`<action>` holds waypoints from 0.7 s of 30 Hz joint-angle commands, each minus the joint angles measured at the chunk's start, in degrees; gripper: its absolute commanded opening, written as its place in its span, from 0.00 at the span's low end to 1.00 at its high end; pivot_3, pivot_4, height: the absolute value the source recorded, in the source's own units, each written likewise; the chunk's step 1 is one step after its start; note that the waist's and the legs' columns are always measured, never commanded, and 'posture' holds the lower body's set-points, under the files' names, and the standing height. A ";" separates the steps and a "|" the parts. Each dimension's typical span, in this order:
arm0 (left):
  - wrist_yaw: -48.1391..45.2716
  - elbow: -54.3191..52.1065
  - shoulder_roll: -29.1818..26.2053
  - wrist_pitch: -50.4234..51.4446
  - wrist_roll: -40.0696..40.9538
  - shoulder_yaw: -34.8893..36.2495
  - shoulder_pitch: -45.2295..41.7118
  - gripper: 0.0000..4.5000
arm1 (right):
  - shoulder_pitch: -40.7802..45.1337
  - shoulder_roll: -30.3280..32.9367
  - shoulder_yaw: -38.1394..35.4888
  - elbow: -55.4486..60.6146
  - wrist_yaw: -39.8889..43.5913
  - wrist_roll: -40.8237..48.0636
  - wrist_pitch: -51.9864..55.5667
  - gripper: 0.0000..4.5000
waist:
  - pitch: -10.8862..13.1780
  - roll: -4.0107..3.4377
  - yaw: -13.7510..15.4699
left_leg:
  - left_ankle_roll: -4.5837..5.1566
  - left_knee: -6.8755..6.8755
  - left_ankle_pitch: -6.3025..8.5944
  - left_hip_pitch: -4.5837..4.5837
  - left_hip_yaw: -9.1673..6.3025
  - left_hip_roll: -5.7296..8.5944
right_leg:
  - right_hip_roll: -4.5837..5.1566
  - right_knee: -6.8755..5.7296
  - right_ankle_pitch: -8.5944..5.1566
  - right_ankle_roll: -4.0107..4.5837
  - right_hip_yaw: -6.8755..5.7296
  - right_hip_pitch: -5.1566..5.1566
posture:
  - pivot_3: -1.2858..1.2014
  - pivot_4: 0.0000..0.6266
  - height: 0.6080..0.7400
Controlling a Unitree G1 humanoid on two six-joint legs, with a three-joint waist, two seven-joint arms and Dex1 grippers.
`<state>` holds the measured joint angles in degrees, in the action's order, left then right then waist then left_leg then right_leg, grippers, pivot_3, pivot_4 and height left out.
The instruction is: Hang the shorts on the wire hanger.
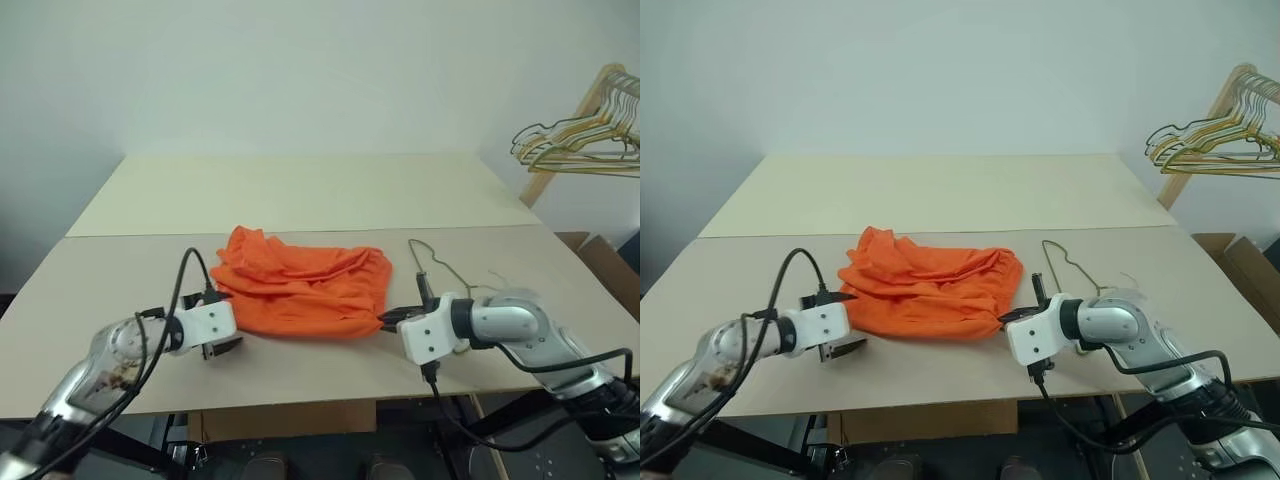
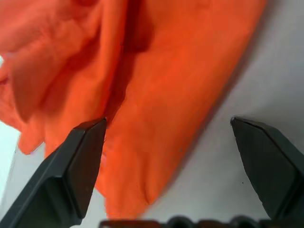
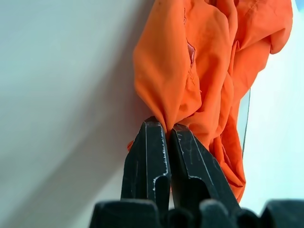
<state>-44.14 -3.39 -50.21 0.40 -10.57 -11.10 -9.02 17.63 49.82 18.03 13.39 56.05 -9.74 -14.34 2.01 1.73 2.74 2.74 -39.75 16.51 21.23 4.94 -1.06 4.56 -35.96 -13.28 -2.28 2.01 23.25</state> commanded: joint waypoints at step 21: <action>-11.02 5.24 -5.29 -10.83 6.35 5.38 -3.61 0.00 | -2.01 0.76 -5.60 6.08 3.36 7.33 5.42 0.00 | 0.00 0.01 -2.54 | 0.00 -0.04 0.00 -0.02 0.02 -0.06 | -0.04 -0.13 0.02 -0.02 0.03 0.04 | 0.53 0.00 1.00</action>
<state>-51.03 4.78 -53.07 -8.59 -8.61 -9.10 -13.15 15.10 49.85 14.91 16.96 57.97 -5.75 -10.28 2.01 1.73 0.20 2.74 -39.77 16.51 21.23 4.99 -1.17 4.53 -36.10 -13.26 -2.30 2.05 23.34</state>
